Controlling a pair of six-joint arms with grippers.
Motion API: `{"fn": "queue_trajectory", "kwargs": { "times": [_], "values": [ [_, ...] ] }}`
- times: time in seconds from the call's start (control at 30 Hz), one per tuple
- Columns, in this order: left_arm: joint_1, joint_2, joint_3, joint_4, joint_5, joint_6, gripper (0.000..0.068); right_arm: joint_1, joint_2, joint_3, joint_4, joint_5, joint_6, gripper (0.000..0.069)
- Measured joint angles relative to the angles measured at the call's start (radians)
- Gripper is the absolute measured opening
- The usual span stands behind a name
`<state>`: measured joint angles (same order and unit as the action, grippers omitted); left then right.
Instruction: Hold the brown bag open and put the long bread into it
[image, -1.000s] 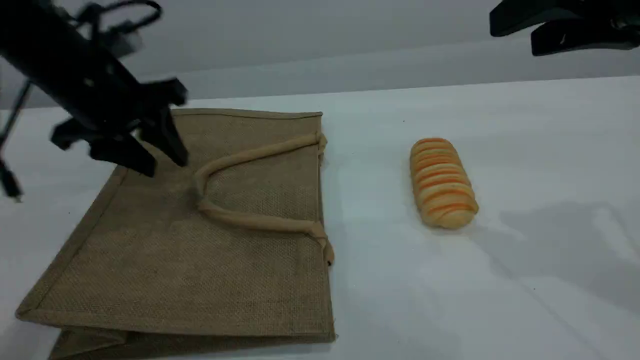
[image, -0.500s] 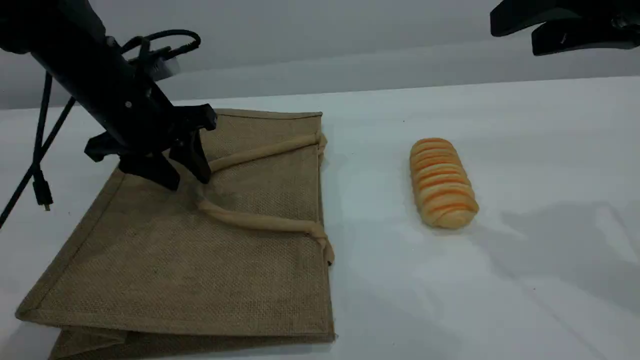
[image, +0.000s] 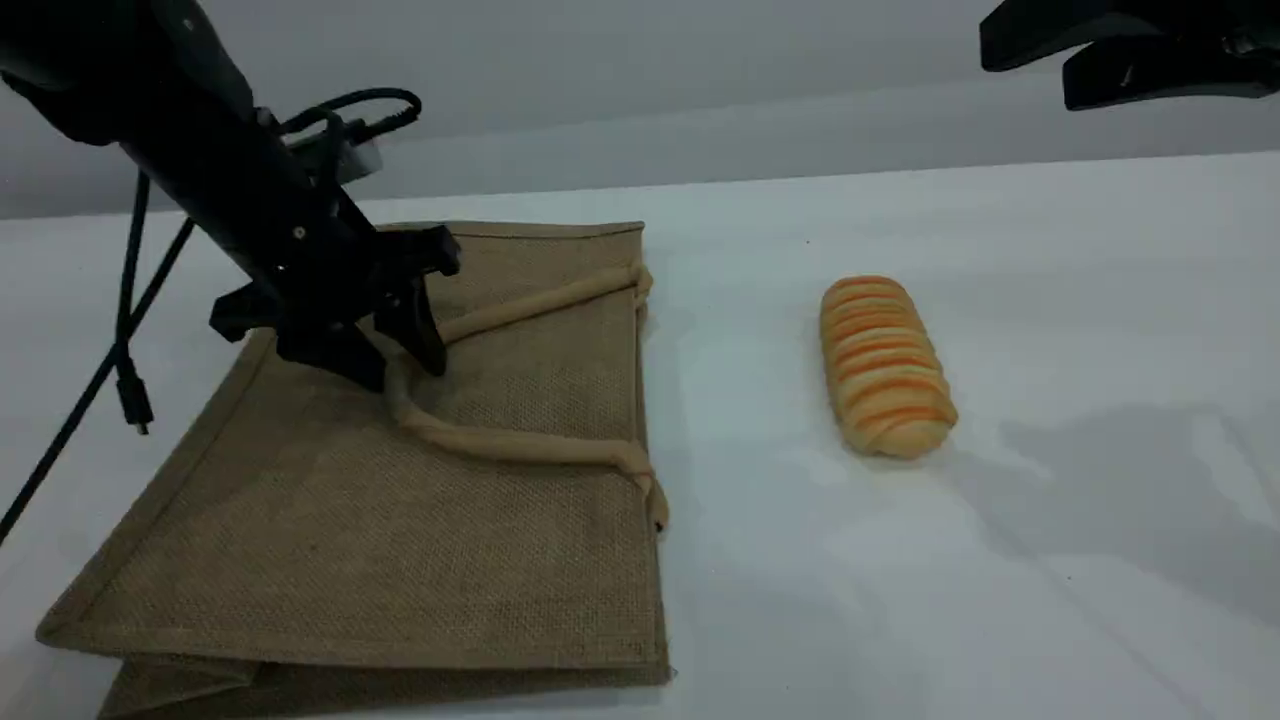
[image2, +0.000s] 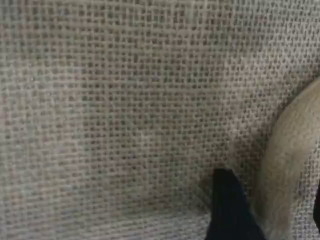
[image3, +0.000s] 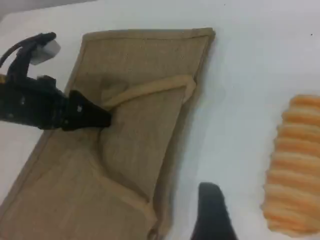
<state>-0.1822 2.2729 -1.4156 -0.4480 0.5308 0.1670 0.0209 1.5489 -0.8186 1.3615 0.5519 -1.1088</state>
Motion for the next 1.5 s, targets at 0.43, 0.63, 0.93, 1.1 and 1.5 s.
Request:
{"fn": "queue_trajectory", "kwargs": {
  "times": [0.43, 0.63, 0.93, 1.1, 1.5],
  "values": [
    [-0.041, 0.044, -0.007, 0.133, -0.003, -0.143, 0.0325, 0.0, 0.0, 0.0, 0.0, -0.002, -0.001, 0.0412],
    [-0.043, 0.045, -0.007, 0.177, 0.028, -0.208, 0.0145, 0.0, 0.0, 0.0, 0.0, -0.003, 0.0, 0.0412],
    [-0.041, -0.043, -0.054, 0.205, 0.131, -0.197, 0.0088, 0.0, 0.0, 0.0, 0.008, -0.008, -0.001, 0.0412],
    [-0.041, -0.139, -0.186, 0.19, 0.267, -0.114, 0.0088, 0.0, 0.0, 0.0, 0.026, -0.015, -0.001, 0.0412],
    [-0.041, -0.313, -0.597, 0.125, 0.69, 0.096, 0.0088, 0.0, 0.018, 0.0, 0.13, -0.08, -0.099, 0.0412]
  ]
}}
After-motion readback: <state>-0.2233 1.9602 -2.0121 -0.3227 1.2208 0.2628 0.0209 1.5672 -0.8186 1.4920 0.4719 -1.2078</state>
